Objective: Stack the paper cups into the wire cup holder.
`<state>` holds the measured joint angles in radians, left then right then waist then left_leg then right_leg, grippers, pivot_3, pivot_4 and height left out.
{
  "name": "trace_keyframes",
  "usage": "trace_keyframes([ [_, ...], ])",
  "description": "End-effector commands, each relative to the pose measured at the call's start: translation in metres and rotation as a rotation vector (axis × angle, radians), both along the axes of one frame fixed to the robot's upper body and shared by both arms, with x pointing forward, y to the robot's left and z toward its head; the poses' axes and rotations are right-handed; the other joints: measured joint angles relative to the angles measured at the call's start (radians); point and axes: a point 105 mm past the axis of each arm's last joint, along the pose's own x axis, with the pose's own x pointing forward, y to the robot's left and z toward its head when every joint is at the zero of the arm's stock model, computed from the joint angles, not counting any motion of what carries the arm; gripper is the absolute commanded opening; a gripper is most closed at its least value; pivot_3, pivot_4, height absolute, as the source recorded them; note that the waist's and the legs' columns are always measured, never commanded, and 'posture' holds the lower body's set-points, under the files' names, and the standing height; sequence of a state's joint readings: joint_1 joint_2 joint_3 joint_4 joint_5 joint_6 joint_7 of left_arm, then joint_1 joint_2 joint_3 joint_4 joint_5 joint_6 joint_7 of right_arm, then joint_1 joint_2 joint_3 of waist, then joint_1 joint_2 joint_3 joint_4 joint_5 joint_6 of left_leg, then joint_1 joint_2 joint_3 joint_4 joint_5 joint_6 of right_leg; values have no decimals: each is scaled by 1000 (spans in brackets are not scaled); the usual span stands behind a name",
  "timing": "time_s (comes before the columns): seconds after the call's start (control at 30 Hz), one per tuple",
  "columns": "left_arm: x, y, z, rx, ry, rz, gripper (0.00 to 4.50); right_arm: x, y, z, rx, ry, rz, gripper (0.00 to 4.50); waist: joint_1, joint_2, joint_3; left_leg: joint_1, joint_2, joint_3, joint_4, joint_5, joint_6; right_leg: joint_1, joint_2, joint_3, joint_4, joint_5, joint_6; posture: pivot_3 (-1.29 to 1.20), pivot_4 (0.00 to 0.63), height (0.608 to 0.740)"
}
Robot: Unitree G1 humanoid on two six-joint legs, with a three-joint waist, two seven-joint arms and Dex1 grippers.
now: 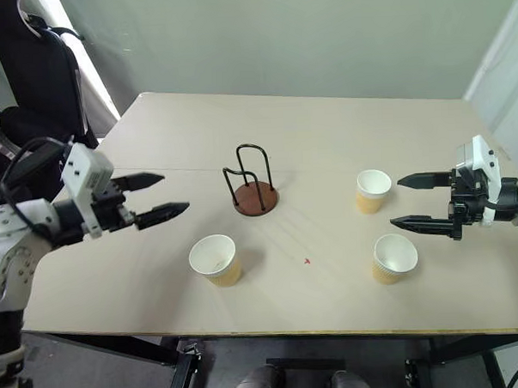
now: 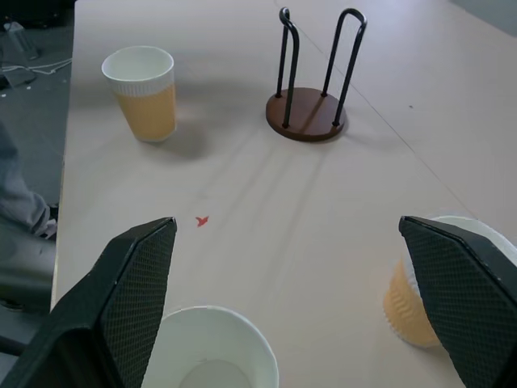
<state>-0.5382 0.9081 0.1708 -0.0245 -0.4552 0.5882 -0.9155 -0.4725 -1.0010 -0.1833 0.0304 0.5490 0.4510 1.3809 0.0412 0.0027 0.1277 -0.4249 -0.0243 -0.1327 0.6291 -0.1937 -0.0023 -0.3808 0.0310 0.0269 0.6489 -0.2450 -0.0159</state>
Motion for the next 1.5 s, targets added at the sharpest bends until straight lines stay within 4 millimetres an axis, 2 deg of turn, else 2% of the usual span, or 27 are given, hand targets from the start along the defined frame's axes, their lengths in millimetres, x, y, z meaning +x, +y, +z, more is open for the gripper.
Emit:
trace_keyframes([
  [0.03,11,-2,-3,38,-15,32,4479,-8,-9,19,-10,-66,-34,4500,-1,0,0,0,0,1,0,0,0,0,0,1,0,0,0,0,150,740],
  [0.2,30,-12,-16,71,-16,81,4479,-13,-9,17,-4,-65,-54,4500,-5,-1,0,0,0,2,0,0,-3,0,0,2,-2,0,1,0,150,740],
  [0.47,57,-30,-21,70,-38,142,4479,-16,-8,17,3,-63,-69,4500,-5,-1,1,-1,0,3,0,3,-3,0,0,2,-3,1,4,0,150,740],
  [0.8,73,-47,-37,54,-32,149,4479,-18,-9,18,1,-66,-79,4500,-3,-2,1,-2,-1,3,2,4,-2,0,0,3,-3,1,7,0,150,740],
  [1.0,81,-54,-39,43,-41,150,4479,-19,-7,18,-1,-66,-81,4500,-3,-2,1,-2,-1,4,2,4,-2,0,0,3,-3,1,8,0,150,740],
  [1.1,85,-56,-40,49,-45,150,3932,-20,-7,18,-1,-67,-82,4500,-2,-2,1,-2,-1,4,2,4,-1,1,0,3,-3,1,8,0,150,740],
  [1.43,88,-60,-41,58,-55,140,155,-22,-7,18,0,-67,-89,4500,-2,-2,1,-3,-1,5,4,5,-1,1,0,4,-3,2,11,0,150,740],
  [1.5,89,-59,-41,60,-59,141,65,-22,-7,18,1,-67,-89,4500,-2,-2,1,-2,-1,4,4,5,0,2,0,4,-3,2,11,0,150,740],
])
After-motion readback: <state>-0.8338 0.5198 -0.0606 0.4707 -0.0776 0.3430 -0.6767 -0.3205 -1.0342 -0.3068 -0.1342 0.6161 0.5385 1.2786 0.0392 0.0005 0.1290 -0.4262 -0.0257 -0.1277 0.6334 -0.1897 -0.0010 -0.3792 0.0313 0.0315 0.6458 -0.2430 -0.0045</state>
